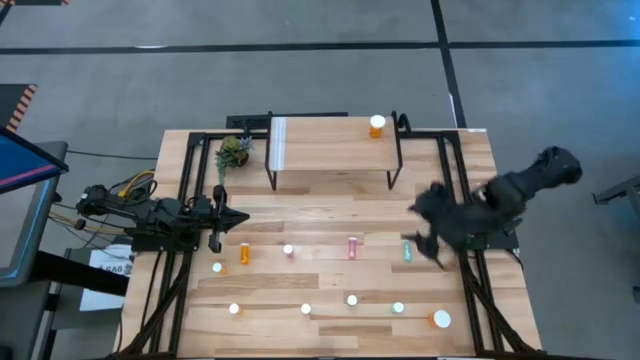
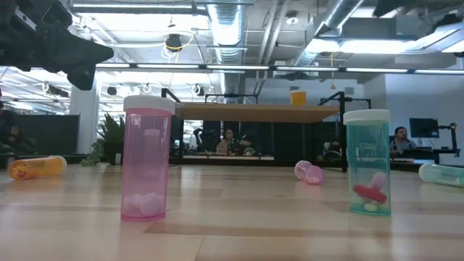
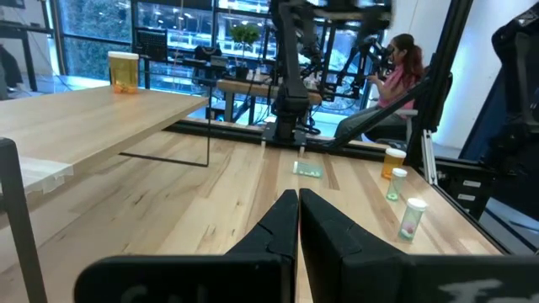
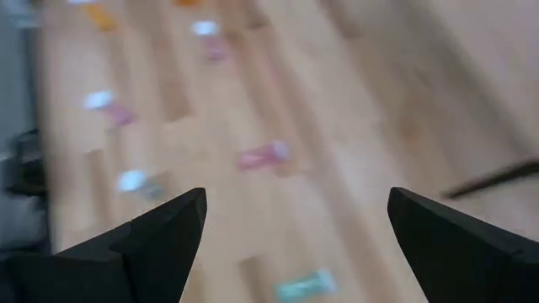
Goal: Pick and place medicine bottles onto shelf by color
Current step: Put the top left pink pill bottle on the shelf
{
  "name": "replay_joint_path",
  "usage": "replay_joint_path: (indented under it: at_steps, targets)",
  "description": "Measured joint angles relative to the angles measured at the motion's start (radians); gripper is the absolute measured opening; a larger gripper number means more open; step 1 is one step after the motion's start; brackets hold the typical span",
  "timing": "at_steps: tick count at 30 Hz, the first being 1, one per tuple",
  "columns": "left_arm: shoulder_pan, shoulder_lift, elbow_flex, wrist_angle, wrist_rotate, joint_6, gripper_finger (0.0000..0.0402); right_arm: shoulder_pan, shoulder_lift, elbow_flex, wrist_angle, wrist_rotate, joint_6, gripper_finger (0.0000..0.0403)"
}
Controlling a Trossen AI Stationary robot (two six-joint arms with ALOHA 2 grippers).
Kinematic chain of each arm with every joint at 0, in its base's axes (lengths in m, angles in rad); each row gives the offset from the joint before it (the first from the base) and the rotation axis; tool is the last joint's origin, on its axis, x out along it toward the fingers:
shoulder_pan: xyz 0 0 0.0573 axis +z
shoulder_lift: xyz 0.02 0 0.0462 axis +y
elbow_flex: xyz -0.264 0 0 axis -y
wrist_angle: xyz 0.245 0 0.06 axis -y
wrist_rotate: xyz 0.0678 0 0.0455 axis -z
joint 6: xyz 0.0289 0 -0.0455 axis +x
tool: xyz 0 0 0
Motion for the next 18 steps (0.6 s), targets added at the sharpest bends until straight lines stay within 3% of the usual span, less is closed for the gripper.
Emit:
replay_joint_path:
  at_steps: [5,11,15,18]
  targets:
    - [0.0,0.0,0.0,0.0,0.0,0.0,0.0,0.184,0.07,-0.039,0.077,0.094,0.087,0.039]
    - [0.0,0.0,0.0,0.0,0.0,0.0,0.0,0.24,0.195,-0.039,0.066,0.144,0.161,0.039]
    - [0.0,0.0,0.0,0.0,0.0,0.0,0.0,0.238,0.274,-0.039,0.068,0.114,0.197,0.039]
    - [0.0,0.0,0.0,0.0,0.0,0.0,0.0,0.238,0.331,-0.039,0.066,0.008,0.256,0.039]
